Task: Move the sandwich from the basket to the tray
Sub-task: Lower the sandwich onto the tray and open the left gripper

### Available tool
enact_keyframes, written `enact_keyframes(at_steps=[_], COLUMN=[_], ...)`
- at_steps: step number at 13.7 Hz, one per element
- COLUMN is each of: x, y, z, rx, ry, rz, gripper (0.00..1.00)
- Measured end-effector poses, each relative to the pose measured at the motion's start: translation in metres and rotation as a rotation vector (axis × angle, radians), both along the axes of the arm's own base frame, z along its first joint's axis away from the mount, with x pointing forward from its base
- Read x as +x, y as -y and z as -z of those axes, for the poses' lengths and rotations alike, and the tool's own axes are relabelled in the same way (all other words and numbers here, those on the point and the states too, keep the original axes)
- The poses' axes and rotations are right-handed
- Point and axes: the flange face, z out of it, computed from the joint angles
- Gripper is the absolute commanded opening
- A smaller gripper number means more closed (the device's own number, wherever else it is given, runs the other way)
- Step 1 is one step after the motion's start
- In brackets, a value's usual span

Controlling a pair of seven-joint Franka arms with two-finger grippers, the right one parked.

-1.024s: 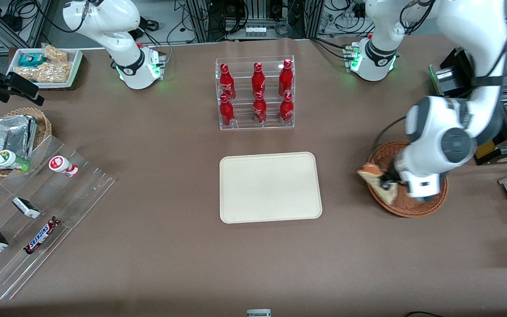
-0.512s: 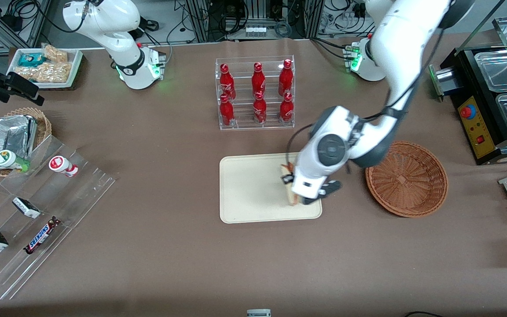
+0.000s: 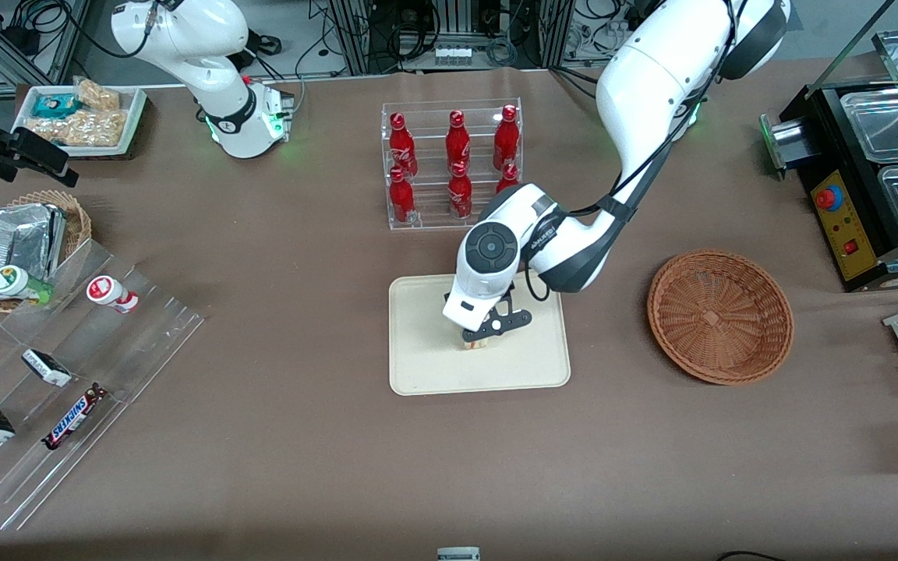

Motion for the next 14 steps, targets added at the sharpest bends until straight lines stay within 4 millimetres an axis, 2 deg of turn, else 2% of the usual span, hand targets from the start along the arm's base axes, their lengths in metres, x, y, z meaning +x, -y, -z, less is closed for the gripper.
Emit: enact_keyframes(at_steps=[3,6,8,9,10,12,14], x=[0.004,0.004,0.004,0.005,0.006,0.009,0.015], y=[-0.006,-0.006,-0.006,-0.005,-0.005,-0.004,-0.001], z=[0.013,0.030,0.033,0.032,0.031,0.025,-0.003], rx=[0.055,0.061,0.062,0.062,0.061,0.053,0.032], ry=[0.034,0.029,0.029,0.032,0.035,0.045,0.080], rz=[0.044,0.030,-0.007,-0.024,-0.042,-0.064,-0.077], gripper=[0.07,0.14,0.32,0.85,1.00,1.00,1.00])
